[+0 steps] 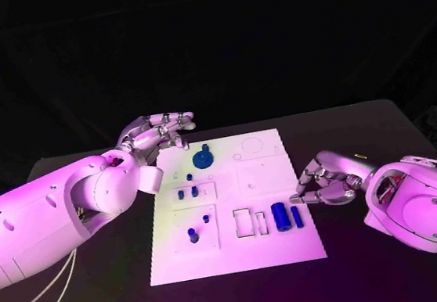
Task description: Assemble the parts on the task board
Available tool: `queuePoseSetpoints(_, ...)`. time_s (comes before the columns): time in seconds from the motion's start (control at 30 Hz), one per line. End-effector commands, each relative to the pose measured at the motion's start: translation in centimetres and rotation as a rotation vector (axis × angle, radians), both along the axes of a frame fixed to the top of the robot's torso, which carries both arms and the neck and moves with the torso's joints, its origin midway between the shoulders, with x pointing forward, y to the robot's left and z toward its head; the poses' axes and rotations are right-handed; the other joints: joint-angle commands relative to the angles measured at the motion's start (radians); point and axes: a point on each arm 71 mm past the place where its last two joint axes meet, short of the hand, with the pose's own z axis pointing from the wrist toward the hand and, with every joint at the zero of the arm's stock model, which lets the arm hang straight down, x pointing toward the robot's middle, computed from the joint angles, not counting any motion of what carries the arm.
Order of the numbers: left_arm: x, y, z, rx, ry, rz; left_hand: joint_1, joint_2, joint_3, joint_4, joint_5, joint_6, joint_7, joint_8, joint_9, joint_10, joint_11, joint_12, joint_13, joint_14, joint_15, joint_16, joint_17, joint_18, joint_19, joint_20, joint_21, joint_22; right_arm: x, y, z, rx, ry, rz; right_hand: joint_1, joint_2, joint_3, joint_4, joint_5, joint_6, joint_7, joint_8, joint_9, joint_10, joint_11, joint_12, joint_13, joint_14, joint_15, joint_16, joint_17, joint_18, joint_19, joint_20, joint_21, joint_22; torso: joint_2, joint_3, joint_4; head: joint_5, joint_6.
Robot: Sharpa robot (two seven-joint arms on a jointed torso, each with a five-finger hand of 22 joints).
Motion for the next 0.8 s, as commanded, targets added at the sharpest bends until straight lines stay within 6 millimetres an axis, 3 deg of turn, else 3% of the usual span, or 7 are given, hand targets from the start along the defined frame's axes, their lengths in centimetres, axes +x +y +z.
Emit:
queuePoseSetpoints(0.03, 0.0, -0.2, 0.2, -0.019, -0.010, -0.018, -0.005, 0.004, -0.004, 0.003, 0.001, -0.007, 0.000, 0.006, 0.000, -0.009, 0.000, 0.006, 0.002, -0.008, 0.000, 0.000, -0.002, 0.006, 0.003, 0.002, -0.004, -0.002, 0.0, 0.4, -0.8, -0.077, -0.001, -0.020, -0.010, 0.000, -0.016, 0.010, 0.007, -0.009, -0.002, 0.006, 0.009, 0.013, -0.001, 0.007, 0.100, 0.078, -0.001, 0.006, 0.105, -0.008, 0.106, -0.005, 0.005, 0.263, -0.001, -0.0007, 0.0009, 0.001, -0.003)
queuePoseSetpoints(0.17, 0.0, -0.2, 0.2, -0.020, -0.011, -0.018, -0.008, 0.005, -0.006, 0.006, 0.000, -0.008, 0.000, 0.006, 0.000, -0.010, 0.000, 0.007, 0.001, -0.008, 0.000, 0.000, -0.002, 0.006, 0.003, 0.002, -0.005, -0.003, 0.0, 1.1, -1.5, -0.095, 0.011, -0.014, -0.007, 0.000, -0.027, 0.015, 0.017, -0.013, -0.002, 0.006, 0.017, 0.015, 0.000, 0.011, 0.108, 0.079, 0.000, 0.010, 0.113, -0.008, 0.106, -0.005, 0.005, 0.263, 0.001, -0.0007, 0.0035, 0.002, -0.004)
queuePoseSetpoints(0.37, -0.1, -0.1, 0.2, -0.020, -0.011, -0.016, -0.013, 0.005, -0.010, 0.010, 0.000, -0.009, 0.000, 0.007, 0.000, -0.012, 0.000, 0.009, 0.001, -0.008, 0.000, 0.001, -0.003, 0.006, 0.004, 0.002, -0.007, -0.004, 0.0, 2.1, -2.2, -0.121, 0.011, -0.004, 0.007, -0.002, -0.038, 0.012, 0.024, -0.019, -0.001, 0.007, 0.027, 0.014, 0.001, 0.010, 0.110, 0.080, 0.001, 0.013, 0.118, -0.008, 0.106, -0.004, 0.005, 0.263, 0.000, 0.0001, -0.0016, 0.007, -0.013)
queuePoseSetpoints(0.8, -0.1, 0.0, 0.2, -0.020, -0.011, -0.017, -0.024, 0.006, -0.019, 0.021, -0.002, -0.011, 0.000, 0.010, 0.000, -0.015, 0.000, 0.014, 0.001, -0.008, 0.001, 0.002, -0.005, 0.006, 0.005, 0.004, -0.012, -0.008, -0.2, 3.3, -3.5, -0.158, 0.049, 0.009, 0.014, 0.005, -0.041, 0.012, 0.026, -0.019, -0.001, 0.010, 0.035, 0.015, 0.001, 0.011, 0.113, 0.081, 0.001, 0.019, 0.129, -0.008, 0.106, -0.003, 0.005, 0.263, -0.001, 0.0021, -0.0017, 0.015, -0.019)
